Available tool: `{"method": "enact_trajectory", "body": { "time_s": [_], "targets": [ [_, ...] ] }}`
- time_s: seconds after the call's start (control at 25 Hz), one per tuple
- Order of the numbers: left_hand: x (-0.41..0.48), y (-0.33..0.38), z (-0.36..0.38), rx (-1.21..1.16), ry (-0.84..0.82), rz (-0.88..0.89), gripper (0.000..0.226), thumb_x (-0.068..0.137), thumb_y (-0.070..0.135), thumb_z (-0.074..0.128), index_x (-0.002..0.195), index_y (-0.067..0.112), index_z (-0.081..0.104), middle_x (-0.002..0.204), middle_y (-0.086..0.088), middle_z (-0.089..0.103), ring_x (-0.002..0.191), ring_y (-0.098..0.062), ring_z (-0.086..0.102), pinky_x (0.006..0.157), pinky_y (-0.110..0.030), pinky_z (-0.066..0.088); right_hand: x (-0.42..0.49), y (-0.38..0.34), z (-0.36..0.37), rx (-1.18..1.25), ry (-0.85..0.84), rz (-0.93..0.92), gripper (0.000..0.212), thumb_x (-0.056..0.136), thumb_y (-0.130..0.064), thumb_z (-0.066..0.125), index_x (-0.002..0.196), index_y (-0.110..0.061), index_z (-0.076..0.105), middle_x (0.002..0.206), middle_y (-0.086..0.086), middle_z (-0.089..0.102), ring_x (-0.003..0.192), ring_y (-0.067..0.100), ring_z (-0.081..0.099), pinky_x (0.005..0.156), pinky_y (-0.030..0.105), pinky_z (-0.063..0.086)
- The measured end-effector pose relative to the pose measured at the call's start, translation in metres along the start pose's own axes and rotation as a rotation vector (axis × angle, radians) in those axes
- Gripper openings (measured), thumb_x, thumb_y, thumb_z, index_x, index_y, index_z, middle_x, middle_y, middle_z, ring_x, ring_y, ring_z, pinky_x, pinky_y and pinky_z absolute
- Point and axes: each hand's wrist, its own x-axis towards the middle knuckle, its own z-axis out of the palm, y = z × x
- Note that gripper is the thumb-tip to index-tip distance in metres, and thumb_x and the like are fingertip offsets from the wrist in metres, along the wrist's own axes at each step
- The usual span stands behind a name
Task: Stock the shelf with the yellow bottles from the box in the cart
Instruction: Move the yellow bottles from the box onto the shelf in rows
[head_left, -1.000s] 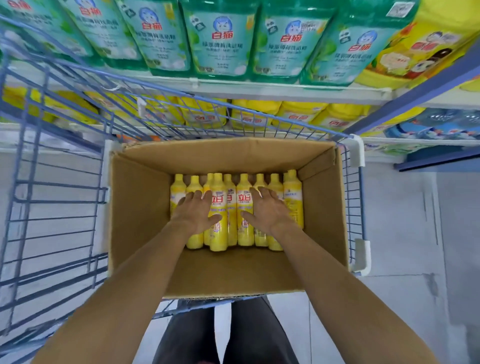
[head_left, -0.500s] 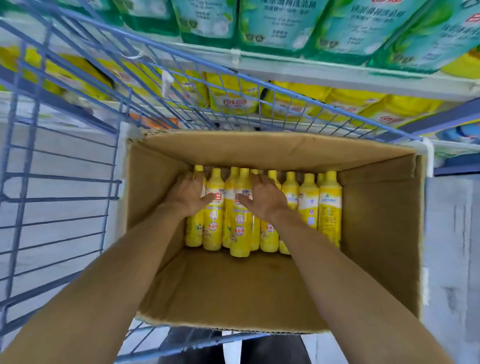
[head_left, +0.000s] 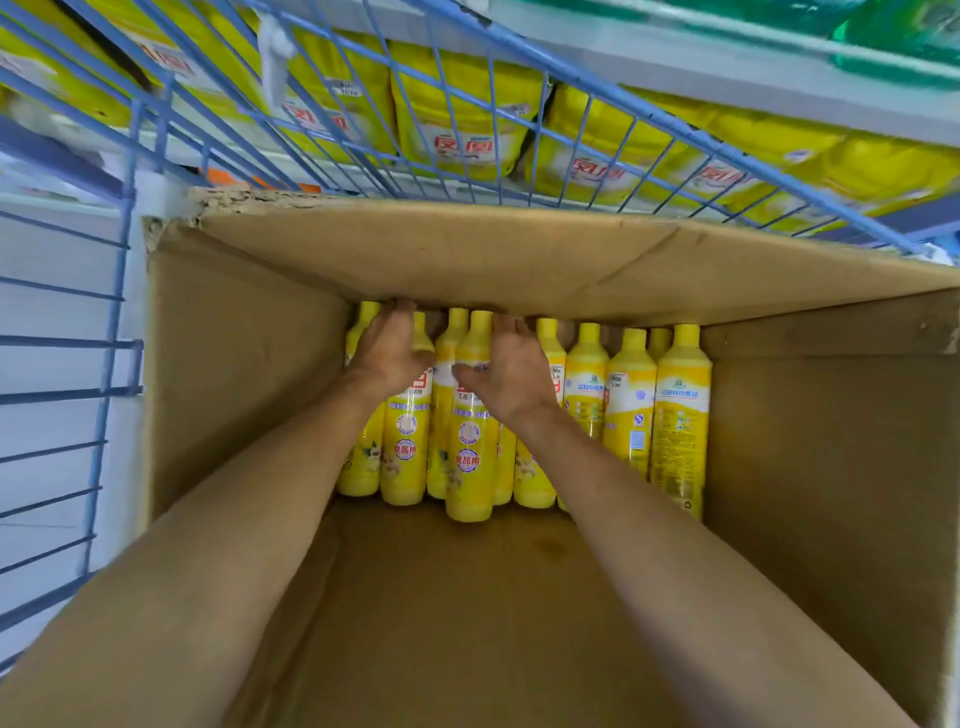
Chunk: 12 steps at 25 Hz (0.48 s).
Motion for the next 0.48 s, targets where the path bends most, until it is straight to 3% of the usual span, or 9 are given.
{"method": "enact_trajectory", "body": {
  "time_s": [0.16,0.28,0.4,0.48],
  "targets": [
    [0.0,-0.01,-0.006,-0.326,-0.023,-0.095,0.078,0.057,0.02,0.09,0.128,0.014,0.058,0.117,-0.006,0.066,0.111,-0.025,0.064,0.095,-0.035,0.054,-0.006,0.004,-0.005,0.106,-0.023,0.054,0.065,0.071,-0.033,0.089,0.122,-0.008,0.058,0.121,0.013,0.066,0.111,0.03,0.063,0.086,0.032,0.05],
    [-0.007,-0.005,-0.015,-0.419,-0.109,-0.102,0.073,0.067,0.004,0.09,0.131,0.014,0.057,0.116,-0.005,0.063,0.106,-0.021,0.062,0.086,-0.031,0.053,-0.015,0.003,-0.013,0.222,-0.069,0.112,0.066,0.073,-0.029,0.089,0.126,-0.01,0.054,0.117,0.005,0.066,0.105,0.021,0.062,0.083,0.029,0.05],
    [-0.019,0.001,-0.021,-0.501,-0.214,-0.06,0.068,0.068,0.015,0.091,0.125,0.025,0.055,0.122,-0.01,0.065,0.11,-0.028,0.066,0.09,-0.044,0.059,-0.018,0.007,-0.017,0.354,-0.101,0.166,0.069,0.073,-0.025,0.091,0.128,-0.008,0.052,0.115,0.0,0.063,0.109,0.021,0.063,0.085,0.027,0.049],
    [-0.032,0.002,-0.027,-0.531,-0.239,-0.021,0.078,0.06,0.029,0.094,0.129,0.024,0.056,0.125,-0.008,0.067,0.116,-0.025,0.065,0.095,-0.045,0.057,-0.022,0.011,-0.026,0.321,-0.108,0.172,0.067,0.071,-0.033,0.091,0.123,-0.008,0.057,0.113,0.004,0.068,0.108,0.023,0.065,0.084,0.031,0.053]
  ]
}}
